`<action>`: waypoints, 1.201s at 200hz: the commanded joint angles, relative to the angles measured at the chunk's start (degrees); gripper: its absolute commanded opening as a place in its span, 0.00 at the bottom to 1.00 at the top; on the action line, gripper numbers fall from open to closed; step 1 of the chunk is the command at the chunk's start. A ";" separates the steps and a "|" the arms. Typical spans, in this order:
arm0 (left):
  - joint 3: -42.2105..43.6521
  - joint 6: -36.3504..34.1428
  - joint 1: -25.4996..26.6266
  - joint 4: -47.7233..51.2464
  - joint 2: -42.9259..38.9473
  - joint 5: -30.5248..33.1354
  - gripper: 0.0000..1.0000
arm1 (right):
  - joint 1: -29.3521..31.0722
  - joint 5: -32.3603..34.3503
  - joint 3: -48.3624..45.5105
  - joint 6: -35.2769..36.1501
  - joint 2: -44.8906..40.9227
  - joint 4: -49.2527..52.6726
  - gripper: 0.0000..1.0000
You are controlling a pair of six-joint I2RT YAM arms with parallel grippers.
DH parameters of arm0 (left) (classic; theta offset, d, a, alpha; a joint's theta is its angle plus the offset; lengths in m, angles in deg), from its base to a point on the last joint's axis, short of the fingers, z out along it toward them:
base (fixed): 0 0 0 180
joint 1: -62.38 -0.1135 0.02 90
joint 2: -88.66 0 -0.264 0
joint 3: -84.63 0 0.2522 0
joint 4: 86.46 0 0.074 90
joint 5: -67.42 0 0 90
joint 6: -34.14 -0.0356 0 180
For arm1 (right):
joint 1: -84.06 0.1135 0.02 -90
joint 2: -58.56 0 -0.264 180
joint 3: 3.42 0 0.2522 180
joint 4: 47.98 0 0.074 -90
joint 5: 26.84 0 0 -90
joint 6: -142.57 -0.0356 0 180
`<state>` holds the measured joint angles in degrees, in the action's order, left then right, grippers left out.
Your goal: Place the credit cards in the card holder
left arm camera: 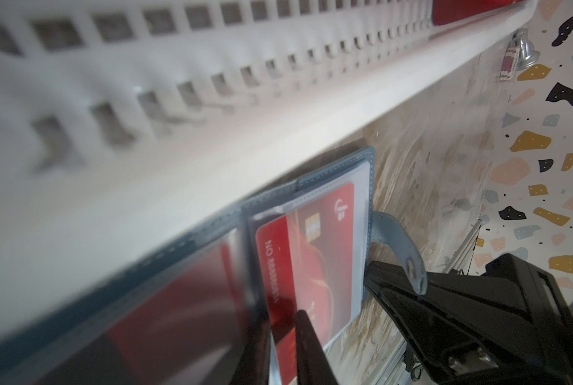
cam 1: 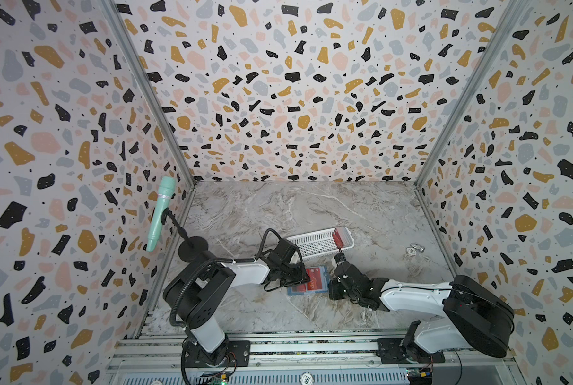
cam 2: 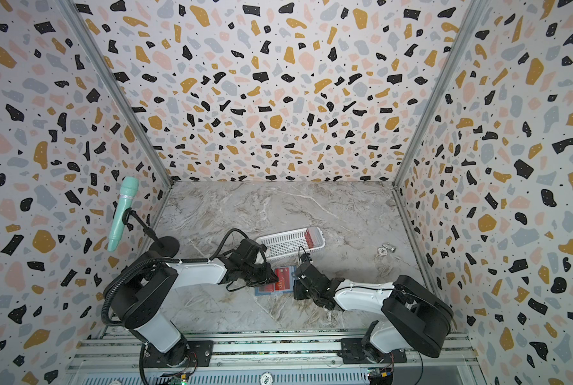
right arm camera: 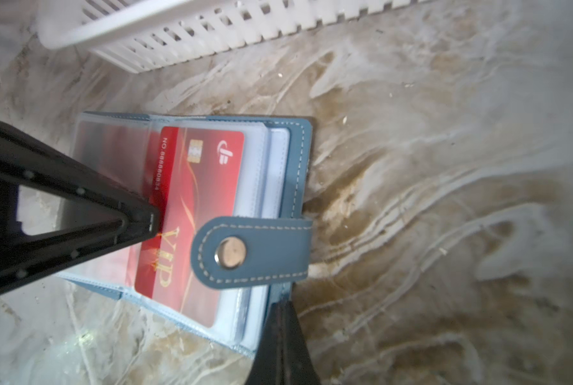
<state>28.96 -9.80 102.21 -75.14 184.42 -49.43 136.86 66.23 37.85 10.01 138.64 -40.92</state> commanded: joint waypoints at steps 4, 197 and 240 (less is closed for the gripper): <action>0.05 -0.71 0.25 2.52 -1.01 1.91 0.14 | 0.64 -0.84 -0.26 0.07 2.02 3.70 0.04; -2.05 -1.32 2.00 6.52 -2.51 4.43 0.08 | 0.57 -0.82 -0.04 0.34 2.56 3.72 0.04; -1.97 -1.24 2.00 5.91 -1.68 4.20 0.07 | 0.61 -0.99 0.26 0.36 1.20 4.06 0.04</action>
<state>27.97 -10.19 103.92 -70.11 182.96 -45.78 136.90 66.18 38.02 10.03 139.21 -41.73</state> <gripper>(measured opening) 0.074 0.048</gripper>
